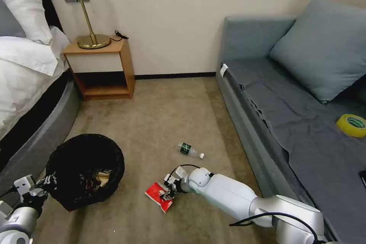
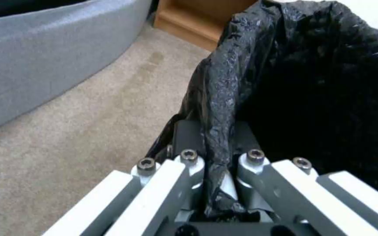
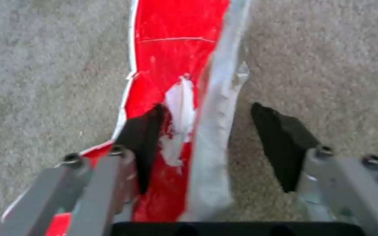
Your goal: Pick up the trash bin, then pick up the garbage on the floor and place it into the trash bin.
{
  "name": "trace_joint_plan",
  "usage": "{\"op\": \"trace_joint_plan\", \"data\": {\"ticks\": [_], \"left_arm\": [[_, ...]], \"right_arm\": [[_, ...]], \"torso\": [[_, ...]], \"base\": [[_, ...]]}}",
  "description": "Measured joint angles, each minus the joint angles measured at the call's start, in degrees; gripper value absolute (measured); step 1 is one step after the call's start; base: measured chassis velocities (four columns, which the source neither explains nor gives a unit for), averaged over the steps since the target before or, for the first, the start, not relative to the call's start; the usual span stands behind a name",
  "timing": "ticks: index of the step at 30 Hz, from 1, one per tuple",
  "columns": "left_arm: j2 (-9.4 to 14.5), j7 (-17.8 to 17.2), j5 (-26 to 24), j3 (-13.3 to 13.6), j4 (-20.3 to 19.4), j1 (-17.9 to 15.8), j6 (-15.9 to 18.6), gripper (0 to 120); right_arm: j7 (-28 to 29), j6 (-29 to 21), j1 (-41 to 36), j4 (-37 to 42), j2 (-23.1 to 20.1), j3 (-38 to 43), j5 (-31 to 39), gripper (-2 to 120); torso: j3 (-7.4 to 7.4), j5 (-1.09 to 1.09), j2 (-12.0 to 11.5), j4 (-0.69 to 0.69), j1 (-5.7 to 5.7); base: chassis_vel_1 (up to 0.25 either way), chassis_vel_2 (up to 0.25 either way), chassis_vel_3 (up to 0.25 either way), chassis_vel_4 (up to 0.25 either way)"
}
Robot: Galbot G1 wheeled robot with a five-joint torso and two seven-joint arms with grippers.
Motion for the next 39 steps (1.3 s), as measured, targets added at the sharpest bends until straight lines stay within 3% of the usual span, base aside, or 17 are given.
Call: {"op": "trace_joint_plan", "data": {"ticks": [7,14,28,39], "left_arm": [[-0.5,0.0,0.5,0.6,0.0,-0.4,0.0,4],[-0.9,-0.3,1.4,1.9,-0.4,-1.3,0.5,4],[-2.1,-1.6,3.2,7.9,-0.9,-3.4,2.6,4],[-3.8,-2.5,4.3,10.9,-1.9,-4.0,3.7,4]], "right_arm": [[0.6,0.8,0.1,0.6,-0.5,1.4,0.0,26],[1.3,0.9,1.3,6.0,-3.1,6.4,1.2,1],[11.1,0.4,5.3,30.8,-13.7,20.7,11.0,0],[14.9,6.4,8.5,42.4,-16.6,19.3,15.3,0]], "torso": [[0.0,0.0,0.0,0.0,0.0],[0.0,0.0,0.0,0.0,0.0],[0.0,0.01,0.0,-0.01,0.0],[0.0,-0.01,0.0,0.0,0.0]], "base": [[0.0,0.0,0.0,0.0],[0.0,0.0,0.0,0.0],[0.0,0.0,0.0,0.0],[0.0,0.0,0.0,0.0]]}}
